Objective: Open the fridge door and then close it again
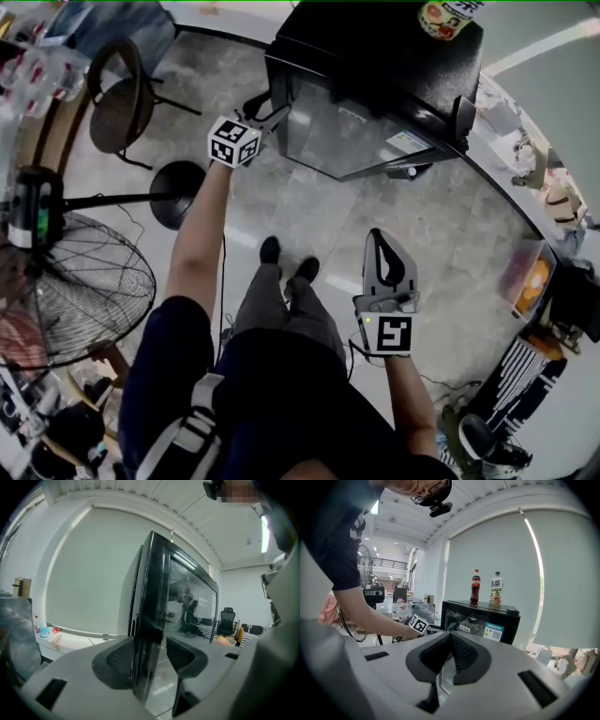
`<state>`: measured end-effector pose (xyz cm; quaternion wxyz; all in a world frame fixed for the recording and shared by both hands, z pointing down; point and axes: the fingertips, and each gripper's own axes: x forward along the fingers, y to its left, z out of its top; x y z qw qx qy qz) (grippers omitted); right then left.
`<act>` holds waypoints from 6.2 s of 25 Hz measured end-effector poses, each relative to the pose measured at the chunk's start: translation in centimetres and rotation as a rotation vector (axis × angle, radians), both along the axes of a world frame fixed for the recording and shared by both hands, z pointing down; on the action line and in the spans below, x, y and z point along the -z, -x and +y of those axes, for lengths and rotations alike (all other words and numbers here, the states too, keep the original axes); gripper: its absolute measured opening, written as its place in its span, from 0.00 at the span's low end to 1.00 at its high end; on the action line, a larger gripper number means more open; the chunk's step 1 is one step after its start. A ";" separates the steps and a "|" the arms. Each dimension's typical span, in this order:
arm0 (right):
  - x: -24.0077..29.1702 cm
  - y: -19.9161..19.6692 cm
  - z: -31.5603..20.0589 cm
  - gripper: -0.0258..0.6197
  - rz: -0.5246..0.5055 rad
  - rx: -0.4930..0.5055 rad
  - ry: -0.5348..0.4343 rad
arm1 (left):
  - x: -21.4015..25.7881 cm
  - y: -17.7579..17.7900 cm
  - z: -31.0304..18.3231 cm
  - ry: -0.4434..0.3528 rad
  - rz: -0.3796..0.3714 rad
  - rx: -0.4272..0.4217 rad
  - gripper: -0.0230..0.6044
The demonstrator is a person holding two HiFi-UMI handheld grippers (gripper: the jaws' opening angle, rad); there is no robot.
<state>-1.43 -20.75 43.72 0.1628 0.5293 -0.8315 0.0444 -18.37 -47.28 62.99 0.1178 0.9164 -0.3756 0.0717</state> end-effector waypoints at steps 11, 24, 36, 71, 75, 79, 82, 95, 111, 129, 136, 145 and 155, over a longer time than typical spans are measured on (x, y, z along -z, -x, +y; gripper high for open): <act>-1.7 0.4 0.3 0.07 -0.022 0.003 0.034 | -0.2 0.2 -0.2 0.001 -0.031 -0.034 0.34; -2.4 1.0 0.3 0.07 -0.031 0.021 0.041 | -0.2 0.3 0.1 -0.009 -0.055 0.014 0.33; -3.3 -0.4 1.0 0.07 -0.038 0.011 0.059 | -0.1 0.7 2.0 -0.023 -0.063 0.055 0.33; 0.8 -3.8 10.2 0.07 -0.098 0.064 -0.009 | 0.7 0.3 20.9 -0.007 -0.123 0.355 0.25; 0.4 -4.4 11.6 0.07 -0.103 0.071 0.005 | 0.7 -0.1 22.7 -0.002 -0.125 0.383 0.24; 0.6 -4.7 12.9 0.07 -0.113 0.091 0.012 | 0.7 -0.8 24.5 0.009 -0.128 0.404 0.23; 1.0 -4.6 13.7 0.07 -0.119 0.098 0.015 | 0.9 -1.1 25.9 0.016 -0.123 0.424 0.23; 1.8 -3.0 17.5 0.07 -0.087 0.055 0.001 | 1.1 -2.8 31.6 -0.001 -0.128 0.422 0.20; 2.4 -0.3 24.1 0.07 -0.022 -0.089 -0.004 | 1.4 -5.8 36.8 -0.010 -0.175 0.380 0.17; 1.0 -2.7 29.8 0.07 -0.009 -0.197 0.008 | 1.4 -10.3 41.2 -0.019 -0.252 0.335 0.15; 1.1 -5.6 30.4 0.07 -0.019 -0.157 0.003 | 1.5 -12.5 42.6 -0.013 -0.262 0.364 0.15; 1.0 -8.3 31.8 0.07 -0.022 -0.115 0.010 | 1.7 -15.4 45.1 -0.034 -0.280 0.389 0.14; 1.0 -10.8 32.8 0.07 -0.018 -0.121 0.012 | 1.6 -17.1 46.4 -0.032 -0.282 0.397 0.13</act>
